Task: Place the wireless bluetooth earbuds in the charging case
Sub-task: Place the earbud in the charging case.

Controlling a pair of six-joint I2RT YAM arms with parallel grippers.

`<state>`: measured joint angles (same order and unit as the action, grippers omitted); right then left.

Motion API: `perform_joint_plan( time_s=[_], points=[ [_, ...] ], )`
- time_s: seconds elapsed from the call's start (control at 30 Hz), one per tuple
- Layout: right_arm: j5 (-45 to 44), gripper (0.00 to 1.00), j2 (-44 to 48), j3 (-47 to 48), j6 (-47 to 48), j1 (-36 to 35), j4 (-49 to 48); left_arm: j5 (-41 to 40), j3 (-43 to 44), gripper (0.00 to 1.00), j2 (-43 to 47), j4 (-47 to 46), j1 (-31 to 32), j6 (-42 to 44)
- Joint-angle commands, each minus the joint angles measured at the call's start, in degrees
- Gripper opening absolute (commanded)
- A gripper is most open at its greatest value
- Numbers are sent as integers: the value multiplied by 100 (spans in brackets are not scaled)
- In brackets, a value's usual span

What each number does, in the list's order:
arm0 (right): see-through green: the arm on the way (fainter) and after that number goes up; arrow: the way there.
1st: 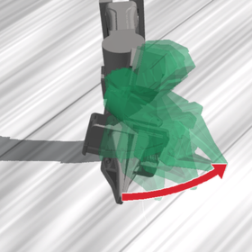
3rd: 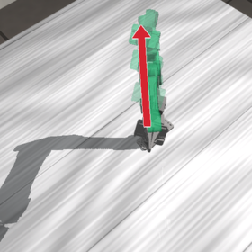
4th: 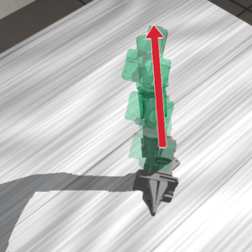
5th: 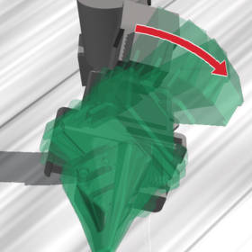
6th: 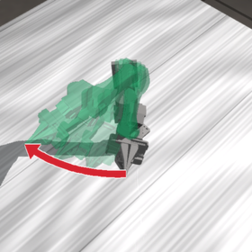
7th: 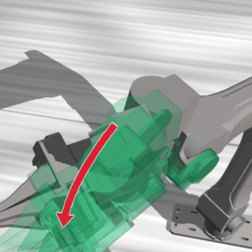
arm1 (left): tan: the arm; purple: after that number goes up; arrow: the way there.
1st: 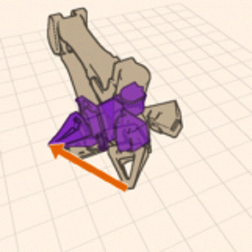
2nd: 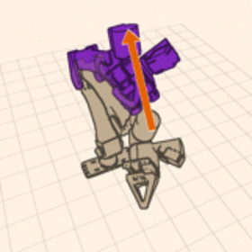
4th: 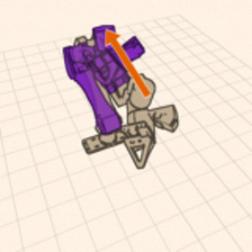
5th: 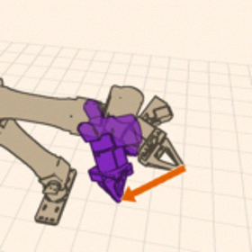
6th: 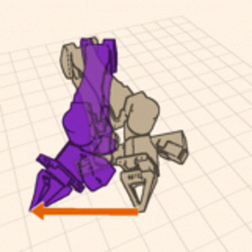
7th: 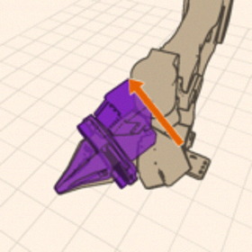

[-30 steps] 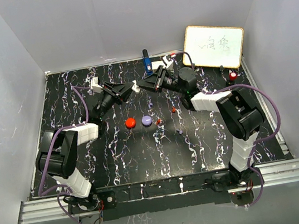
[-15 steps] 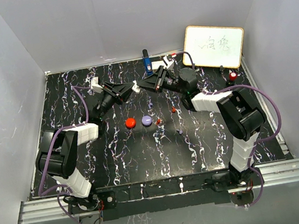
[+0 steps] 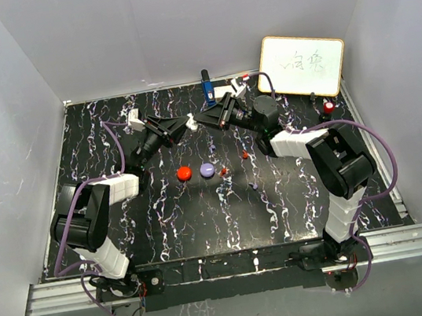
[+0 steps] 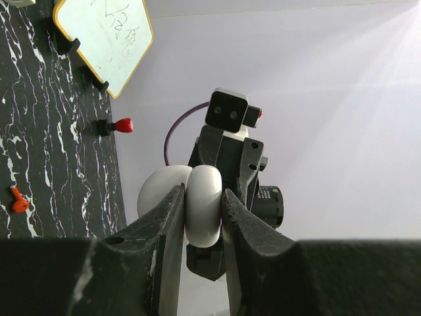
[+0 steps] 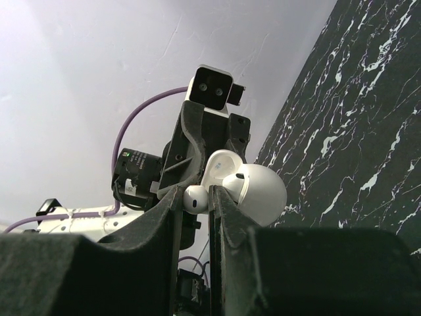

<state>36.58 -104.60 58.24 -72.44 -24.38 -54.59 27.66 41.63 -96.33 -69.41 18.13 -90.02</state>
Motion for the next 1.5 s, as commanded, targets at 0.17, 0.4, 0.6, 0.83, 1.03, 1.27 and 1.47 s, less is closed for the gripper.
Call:
perform_joint_plan(
  time_s=[0.17, 0.4, 0.6, 0.83, 1.03, 1.27, 1.47],
  points=[
    [-109, 0, 274, -117, 281, 6, -70, 86, 138, 0, 71, -521, 22, -112],
    [-124, 0, 293, -141, 373, 5, -4, 73, 145, 0, 83, -520, 21, -121],
    [-131, 0, 295, -146, 430, 4, 25, 79, 168, 0, 78, -512, 23, -121],
    [-125, 0, 285, -136, 459, -1, 53, 74, 166, 0, 74, -496, 23, -121],
    [-125, 0, 301, -136, 468, 3, 76, 73, 151, 0, 79, -503, 23, -120],
    [-133, 0, 323, -167, 477, 4, 93, 56, 143, 0, 92, -471, 19, -121],
    [-141, 0, 361, -203, 481, 7, 89, 38, 135, 0, 106, -451, 22, -112]
  ],
)
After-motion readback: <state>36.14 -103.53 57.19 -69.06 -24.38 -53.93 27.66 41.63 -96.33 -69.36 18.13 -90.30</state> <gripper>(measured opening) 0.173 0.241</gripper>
